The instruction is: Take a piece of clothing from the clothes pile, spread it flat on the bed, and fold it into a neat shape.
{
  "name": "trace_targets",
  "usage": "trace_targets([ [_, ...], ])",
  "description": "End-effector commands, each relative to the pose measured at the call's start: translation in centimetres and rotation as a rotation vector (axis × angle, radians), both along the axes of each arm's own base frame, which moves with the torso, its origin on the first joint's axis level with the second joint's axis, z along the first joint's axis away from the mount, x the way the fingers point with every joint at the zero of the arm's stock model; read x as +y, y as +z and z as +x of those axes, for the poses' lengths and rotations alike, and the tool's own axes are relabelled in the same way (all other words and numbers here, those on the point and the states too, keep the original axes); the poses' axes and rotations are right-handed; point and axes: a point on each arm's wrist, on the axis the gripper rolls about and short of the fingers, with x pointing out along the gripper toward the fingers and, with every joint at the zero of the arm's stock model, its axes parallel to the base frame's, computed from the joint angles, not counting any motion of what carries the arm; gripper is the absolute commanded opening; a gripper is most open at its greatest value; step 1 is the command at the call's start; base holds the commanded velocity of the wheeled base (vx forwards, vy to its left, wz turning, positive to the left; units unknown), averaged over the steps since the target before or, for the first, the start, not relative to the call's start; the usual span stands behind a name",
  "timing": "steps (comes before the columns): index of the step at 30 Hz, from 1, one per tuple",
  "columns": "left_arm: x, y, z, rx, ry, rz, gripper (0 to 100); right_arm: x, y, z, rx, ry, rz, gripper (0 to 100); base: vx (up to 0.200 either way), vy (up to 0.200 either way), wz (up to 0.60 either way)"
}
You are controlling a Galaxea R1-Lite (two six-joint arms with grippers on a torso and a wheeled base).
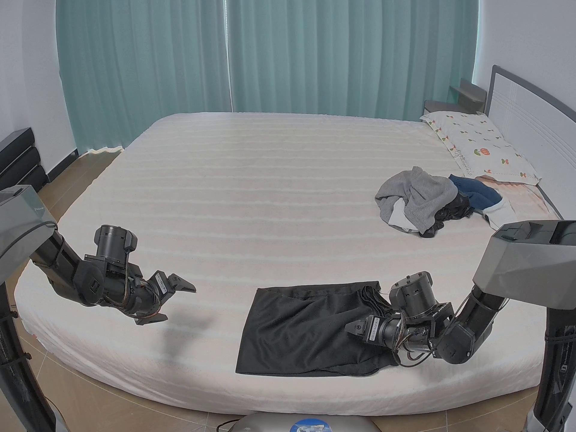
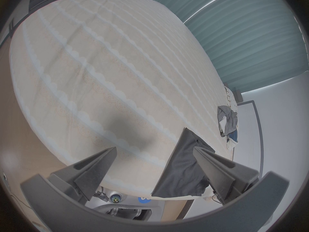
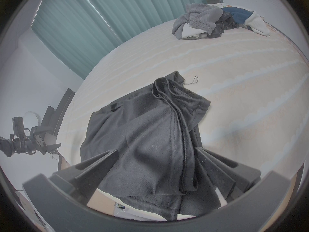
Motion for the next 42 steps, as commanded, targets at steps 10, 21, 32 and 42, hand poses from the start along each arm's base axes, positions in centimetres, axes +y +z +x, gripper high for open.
trace_targets([
  [10,0.0,-0.2,0.0,0.005,-0.002,0.001,100,-1.1,0.4,-1.5,0.014,-0.017,-0.038,0,0.000,0.000,0.00],
  [21,-0.1,-0.2,0.0,0.005,-0.004,0.003,100,-3.8,0.7,-3.6,0.055,-0.018,-0.067,0,0.000,0.000,0.00],
  [32,-0.2,-0.2,-0.1,0.008,-0.006,0.007,100,-4.0,0.4,-4.8,0.095,0.034,-0.070,100,0.000,0.000,0.00],
  [42,-0.3,-0.8,-0.2,0.026,-0.012,0.009,100,-5.6,2.1,1.0,-0.086,-0.106,0.035,100,0.000,0.000,0.00],
])
